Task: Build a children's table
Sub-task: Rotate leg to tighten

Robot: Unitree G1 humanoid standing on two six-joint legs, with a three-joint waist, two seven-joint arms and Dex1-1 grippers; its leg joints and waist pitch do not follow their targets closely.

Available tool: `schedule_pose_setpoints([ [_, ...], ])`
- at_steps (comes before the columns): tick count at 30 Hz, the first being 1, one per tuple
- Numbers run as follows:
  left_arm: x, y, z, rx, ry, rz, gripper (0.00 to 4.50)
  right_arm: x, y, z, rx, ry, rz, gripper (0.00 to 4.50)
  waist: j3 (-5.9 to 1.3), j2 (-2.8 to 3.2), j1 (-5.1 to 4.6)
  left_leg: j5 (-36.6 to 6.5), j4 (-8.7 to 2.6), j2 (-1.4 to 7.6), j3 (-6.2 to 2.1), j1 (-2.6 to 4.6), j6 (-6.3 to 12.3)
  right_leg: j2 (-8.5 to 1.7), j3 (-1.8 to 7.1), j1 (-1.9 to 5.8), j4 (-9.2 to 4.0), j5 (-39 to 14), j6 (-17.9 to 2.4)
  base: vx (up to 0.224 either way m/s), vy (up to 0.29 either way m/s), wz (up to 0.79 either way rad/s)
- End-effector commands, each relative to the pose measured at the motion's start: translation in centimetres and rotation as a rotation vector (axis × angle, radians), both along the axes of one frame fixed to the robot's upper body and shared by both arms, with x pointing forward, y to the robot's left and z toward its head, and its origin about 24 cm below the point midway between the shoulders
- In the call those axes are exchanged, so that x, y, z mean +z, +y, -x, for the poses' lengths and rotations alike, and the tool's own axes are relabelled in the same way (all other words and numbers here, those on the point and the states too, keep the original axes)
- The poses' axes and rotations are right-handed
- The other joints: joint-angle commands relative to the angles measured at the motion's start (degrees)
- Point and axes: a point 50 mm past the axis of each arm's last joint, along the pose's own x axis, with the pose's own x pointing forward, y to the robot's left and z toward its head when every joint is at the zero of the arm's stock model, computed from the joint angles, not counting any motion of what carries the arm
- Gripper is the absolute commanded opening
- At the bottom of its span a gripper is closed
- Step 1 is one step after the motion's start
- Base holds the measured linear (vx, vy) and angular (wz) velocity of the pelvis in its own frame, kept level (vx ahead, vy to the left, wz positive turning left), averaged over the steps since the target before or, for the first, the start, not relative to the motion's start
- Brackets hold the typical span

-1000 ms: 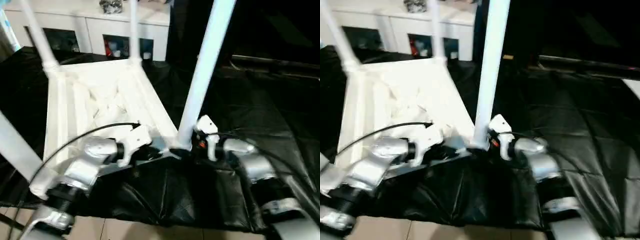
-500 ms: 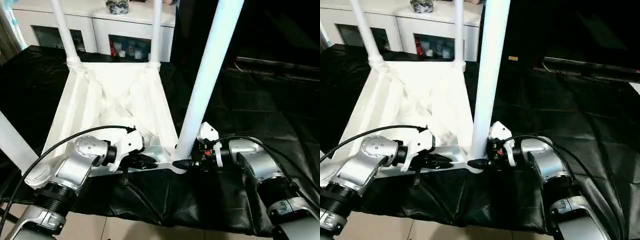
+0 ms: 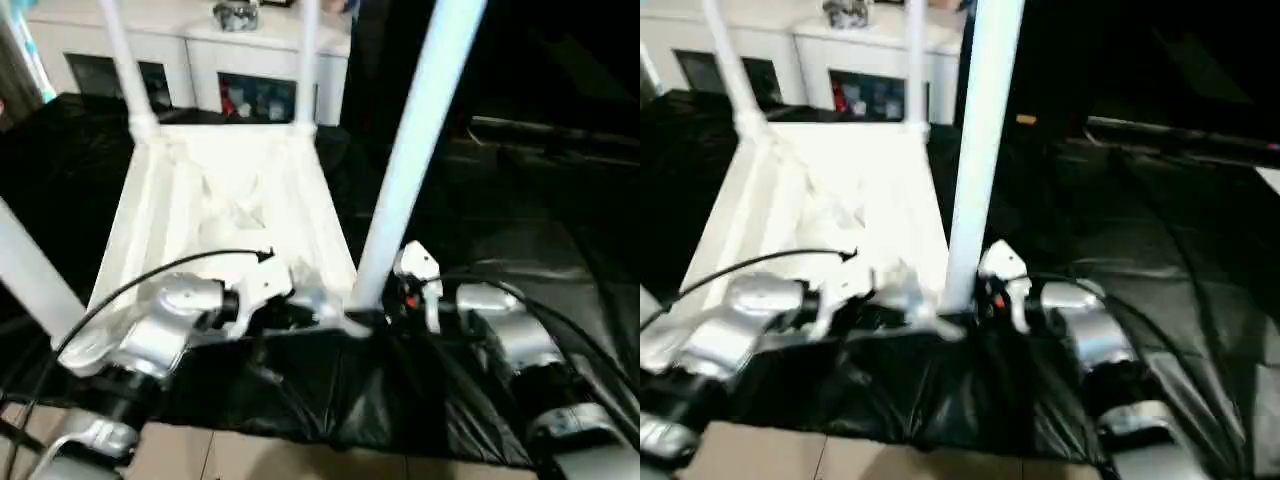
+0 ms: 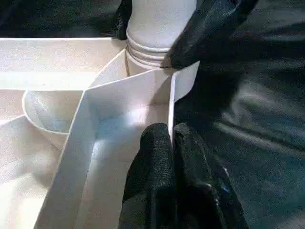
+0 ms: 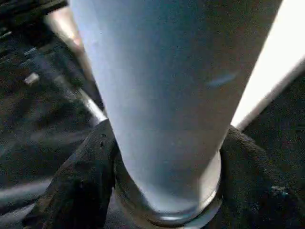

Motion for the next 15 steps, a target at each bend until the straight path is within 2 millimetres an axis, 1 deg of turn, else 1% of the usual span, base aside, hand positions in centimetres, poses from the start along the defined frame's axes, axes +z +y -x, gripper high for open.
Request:
schedule_pose_setpoints([
  [1,1.2,-2.6,-1.1,0.076,-0.094,0.040,0.00,-1.0,3.3,0.5,0.005,0.029,0.000,2.72,-2.97,0.41,-0.27,-20.30,-3.70,-1.11,0.37,0.02,-0.14,-2.14,1.43,2.20,-6.07,-33.41,-4.00,0.000,0.000,0.00],
  [2,1.2,-2.7,-1.1,0.083,-0.096,0.041,0.00,-1.0,3.4,0.4,-0.005,0.030,-0.003,2.72,-3.01,0.45,-0.43,-20.41,-3.69,-1.07,0.36,-0.04,-0.12,-2.18,1.44,2.19,-6.08,-33.68,-3.69,0.000,0.000,0.00],
  [3,1.1,-3.2,-1.2,0.111,-0.102,0.047,0.00,-1.0,3.9,0.3,-0.050,0.032,-0.019,2.72,-3.18,0.36,-0.46,-19.82,-3.74,-1.14,0.24,-0.32,0.14,-2.24,1.33,2.45,-6.16,-33.53,-3.23,0.000,0.000,0.00],
  [4,1.1,-3.3,-1.2,0.118,-0.103,0.049,0.00,-1.0,4.1,0.3,-0.062,0.033,-0.023,2.72,-2.97,0.20,-0.67,-19.93,-3.88,-1.03,0.28,-0.40,0.41,-2.08,1.34,2.15,-6.20,-33.52,-3.04,0.000,0.000,0.00],
  [5,1.1,-3.3,-1.2,0.118,-0.103,0.049,0.00,-1.0,4.1,0.3,-0.062,0.033,-0.023,2.72,-3.00,0.25,-0.64,-20.21,-3.77,-1.13,0.27,-0.22,0.47,-2.08,1.23,2.08,-6.39,-33.96,-2.87,0.000,0.000,0.00],
  [6,1.0,-5.0,-1.1,0.157,-0.122,0.051,0.00,-0.7,5.8,-0.2,-0.193,0.064,-0.086,2.72,-2.99,-0.02,-0.84,-20.26,-3.70,-1.15,0.36,-0.24,0.67,-2.09,1.33,1.93,-6.35,-34.16,-2.81,0.000,0.000,0.00],
  [7,1.0,-5.0,-1.1,0.157,-0.122,0.051,0.00,-0.7,5.8,-0.2,-0.193,0.064,-0.086,2.72,-2.99,-0.15,-0.90,-20.03,-3.77,-1.12,0.31,-0.23,0.56,-2.11,1.35,1.89,-6.37,-34.19,-2.77,0.000,0.000,0.00],
  [8,0.8,-6.2,-0.8,0.136,-0.127,0.054,0.00,-0.3,7.4,0.0,-0.205,0.070,-0.127,2.72,-3.04,0.09,-1.12,-19.92,-3.87,-1.12,0.23,-0.35,0.45,-2.09,1.33,1.95,-6.34,-33.76,-2.56,0.000,0.000,0.00],
  [9,0.8,-6.4,-0.6,0.124,-0.125,0.054,0.00,-0.2,7.8,0.1,-0.193,0.056,-0.126,2.72,-3.08,0.10,-1.18,-20.05,-3.84,-1.14,0.25,-0.33,0.44,-2.11,1.32,1.91,-6.32,-33.53,-2.56,0.000,0.000,0.00],
  [10,0.8,-6.4,-0.6,0.124,-0.125,0.054,0.00,-0.2,7.8,0.1,-0.193,0.056,-0.126,2.72,-3.18,0.13,-1.28,-19.92,-3.85,-1.17,0.28,-0.45,0.69,-2.09,1.40,2.00,-6.29,-32.54,-2.67,0.000,0.000,0.00],
  [11,0.7,-6.4,-0.6,0.116,-0.122,0.052,0.00,0.0,8.0,0.2,-0.178,0.044,-0.131,3.07,-3.20,0.68,-1.24,-19.94,-3.93,-1.14,0.19,-0.42,0.74,-2.10,1.46,2.05,-6.11,-31.71,-2.95,0.000,0.000,0.00],
  [12,0.7,-6.4,-0.6,0.116,-0.122,0.052,0.00,0.0,8.0,0.2,-0.178,0.044,-0.131,3.42,-3.27,0.43,-1.36,-19.74,-3.91,-1.09,0.34,-0.50,1.11,-2.01,1.59,2.01,-6.04,-30.01,-3.52,0.000,0.000,0.00],
  [13,0.6,-6.3,-0.5,0.089,-0.118,0.043,0.00,0.2,7.8,0.2,-0.157,0.040,-0.151,3.42,-3.30,0.44,-1.29,-19.32,-3.96,-1.04,0.41,-0.50,1.30,-1.97,1.72,2.04,-5.84,-28.59,-4.19,0.000,0.000,0.00],
  [14,0.6,-6.1,-0.3,0.056,-0.115,0.040,0.00,0.3,7.4,0.2,-0.138,0.033,-0.159,3.42,-3.34,0.65,-1.24,-19.09,-4.00,-1.00,0.46,-0.62,1.51,-1.97,1.85,2.14,-5.70,-27.16,-4.82,0.000,0.000,0.00],
  [15,0.5,-5.9,-0.1,0.029,-0.112,0.037,0.00,0.5,7.0,0.2,-0.124,0.028,-0.166,3.55,-3.32,0.59,-1.25,-18.88,-4.06,-0.97,0.43,-0.72,1.59,-1.97,1.86,2.26,-5.63,-26.63,-5.00,0.000,0.000,0.00],
])
